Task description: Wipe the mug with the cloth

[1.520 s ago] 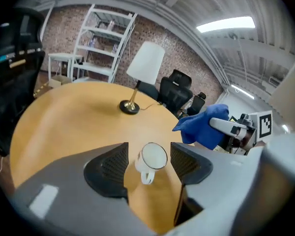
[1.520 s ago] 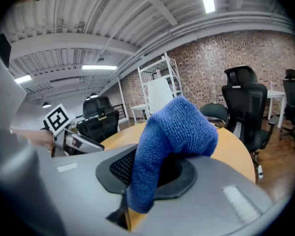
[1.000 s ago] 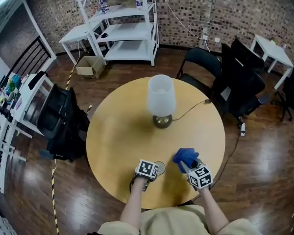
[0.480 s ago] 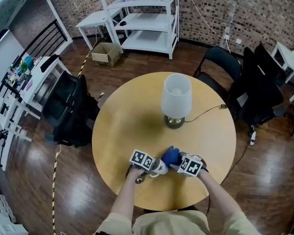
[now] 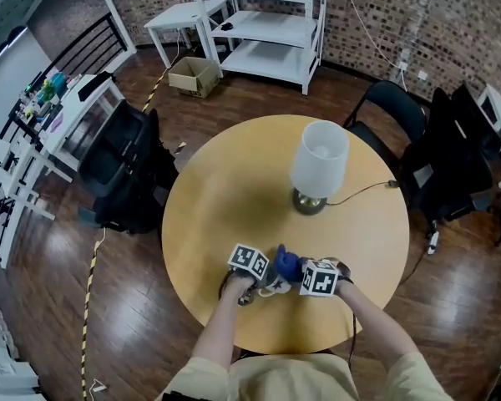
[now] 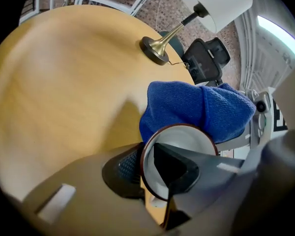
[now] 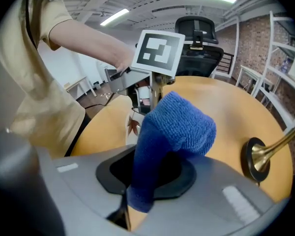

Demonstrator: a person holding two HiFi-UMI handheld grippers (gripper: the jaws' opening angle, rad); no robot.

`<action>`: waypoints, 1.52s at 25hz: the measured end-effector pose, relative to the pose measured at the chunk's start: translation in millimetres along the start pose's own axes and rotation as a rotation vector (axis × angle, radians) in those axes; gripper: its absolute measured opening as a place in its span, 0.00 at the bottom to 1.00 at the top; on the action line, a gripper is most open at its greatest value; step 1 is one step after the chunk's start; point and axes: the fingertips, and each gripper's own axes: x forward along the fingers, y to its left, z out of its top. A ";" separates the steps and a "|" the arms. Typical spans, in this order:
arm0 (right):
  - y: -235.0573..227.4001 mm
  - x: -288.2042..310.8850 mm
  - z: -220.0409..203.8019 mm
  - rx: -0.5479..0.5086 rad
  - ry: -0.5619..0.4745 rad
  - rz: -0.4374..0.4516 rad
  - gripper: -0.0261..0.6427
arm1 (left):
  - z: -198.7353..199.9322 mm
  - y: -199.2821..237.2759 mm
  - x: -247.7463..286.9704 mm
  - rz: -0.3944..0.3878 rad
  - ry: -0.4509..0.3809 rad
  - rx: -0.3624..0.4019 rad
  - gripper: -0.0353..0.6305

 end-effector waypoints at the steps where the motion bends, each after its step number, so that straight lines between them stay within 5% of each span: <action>1: 0.9 -0.2 0.1 -0.004 0.002 -0.015 0.15 | -1.0 0.8 -0.1 -0.006 -0.007 -0.031 0.12; 17: 42.0 15.2 -15.4 -0.164 0.184 -0.135 0.15 | -21.4 6.8 -0.9 -0.038 -0.067 -0.427 0.10; 26: 83.7 49.1 -11.3 -0.246 0.211 -0.086 0.15 | -28.8 4.8 -1.9 -0.029 -0.114 -0.514 0.09; 29: 94.6 58.8 -16.0 -0.310 0.219 -0.066 0.15 | -26.8 2.6 -3.9 -0.002 -0.097 -0.422 0.10; 32: 109.1 50.7 -19.7 -0.249 0.130 -0.012 0.15 | -26.4 -3.4 -7.3 0.071 -0.048 -0.215 0.09; 38: 102.9 -4.0 -46.7 0.104 -0.105 -0.081 0.15 | -30.1 -34.6 -2.8 0.299 0.164 0.493 0.09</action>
